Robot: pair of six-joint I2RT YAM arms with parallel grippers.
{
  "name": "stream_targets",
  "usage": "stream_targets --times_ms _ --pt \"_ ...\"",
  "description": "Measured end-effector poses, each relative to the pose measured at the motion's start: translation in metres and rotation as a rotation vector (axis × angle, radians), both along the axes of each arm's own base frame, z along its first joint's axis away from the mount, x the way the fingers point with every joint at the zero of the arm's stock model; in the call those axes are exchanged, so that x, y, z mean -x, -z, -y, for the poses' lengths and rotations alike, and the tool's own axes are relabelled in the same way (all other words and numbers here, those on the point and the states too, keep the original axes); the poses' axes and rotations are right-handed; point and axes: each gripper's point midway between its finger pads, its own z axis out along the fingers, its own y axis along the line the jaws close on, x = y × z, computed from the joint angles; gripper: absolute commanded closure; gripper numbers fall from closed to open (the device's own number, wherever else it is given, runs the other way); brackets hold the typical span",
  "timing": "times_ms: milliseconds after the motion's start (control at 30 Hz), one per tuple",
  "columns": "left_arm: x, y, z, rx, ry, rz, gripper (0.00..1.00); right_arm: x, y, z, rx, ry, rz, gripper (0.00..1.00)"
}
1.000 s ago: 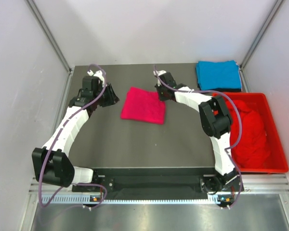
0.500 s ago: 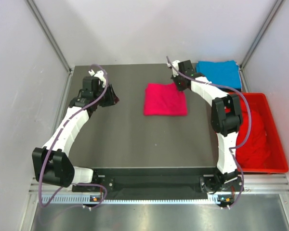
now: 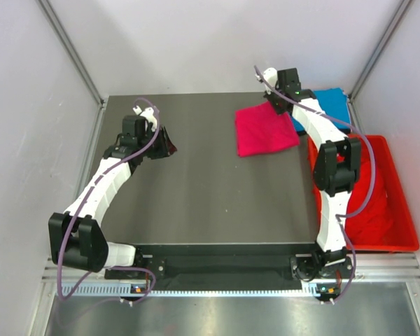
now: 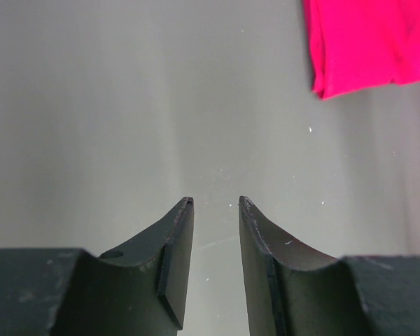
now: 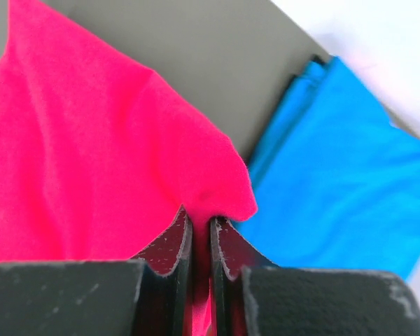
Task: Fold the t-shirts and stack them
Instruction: Neatly place the folded tshirt to the corner
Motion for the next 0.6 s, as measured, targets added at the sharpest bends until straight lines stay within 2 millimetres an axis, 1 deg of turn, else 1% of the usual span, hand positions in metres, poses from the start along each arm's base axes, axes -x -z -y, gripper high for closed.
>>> stream_targets --times_ms 67,233,333,467,533,600 --pt "0.001 -0.001 0.002 0.006 0.008 0.0 0.62 -0.004 -0.004 0.013 0.026 0.004 0.011 1.0" --pt "0.002 -0.002 0.005 0.021 0.026 0.002 0.62 -0.009 -0.006 0.048 0.081 0.017 0.015 1.0" --pt "0.002 -0.003 0.006 0.025 0.031 0.003 0.62 -0.014 -0.014 0.07 0.102 0.034 0.03 1.0" --pt "0.003 -0.004 0.008 0.034 0.041 0.003 0.62 -0.025 -0.031 0.096 0.102 0.064 0.086 1.0" --pt "0.003 -0.004 0.009 0.038 0.046 0.006 0.62 -0.031 -0.036 0.107 0.102 0.073 0.112 1.0" --pt "0.003 -0.005 0.01 0.041 0.05 0.008 0.62 -0.033 -0.04 0.114 0.102 0.067 0.124 1.0"
